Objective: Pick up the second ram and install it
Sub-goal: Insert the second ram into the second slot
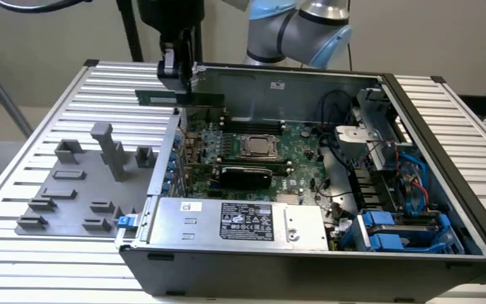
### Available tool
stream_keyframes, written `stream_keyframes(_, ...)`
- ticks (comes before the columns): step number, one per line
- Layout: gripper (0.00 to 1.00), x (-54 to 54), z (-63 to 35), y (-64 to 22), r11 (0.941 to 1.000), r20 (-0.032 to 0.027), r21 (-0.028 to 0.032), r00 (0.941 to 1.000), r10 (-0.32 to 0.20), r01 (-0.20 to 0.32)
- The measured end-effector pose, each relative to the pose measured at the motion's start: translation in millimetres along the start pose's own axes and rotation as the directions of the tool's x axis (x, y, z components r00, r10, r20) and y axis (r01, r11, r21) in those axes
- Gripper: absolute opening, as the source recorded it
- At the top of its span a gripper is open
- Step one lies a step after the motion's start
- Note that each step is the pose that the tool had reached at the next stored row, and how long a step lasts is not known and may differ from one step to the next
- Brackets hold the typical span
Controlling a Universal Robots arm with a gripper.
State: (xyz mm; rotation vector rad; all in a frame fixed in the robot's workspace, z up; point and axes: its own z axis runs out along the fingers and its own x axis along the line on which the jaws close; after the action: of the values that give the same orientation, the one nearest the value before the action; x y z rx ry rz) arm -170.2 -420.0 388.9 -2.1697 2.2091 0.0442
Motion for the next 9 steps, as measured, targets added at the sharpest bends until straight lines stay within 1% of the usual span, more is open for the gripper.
stream_keyframes(9,0.00,-6.6,3.6,-40.8,1.0000,-0.0002,-0.0016,1.0000,0.000,0.000)
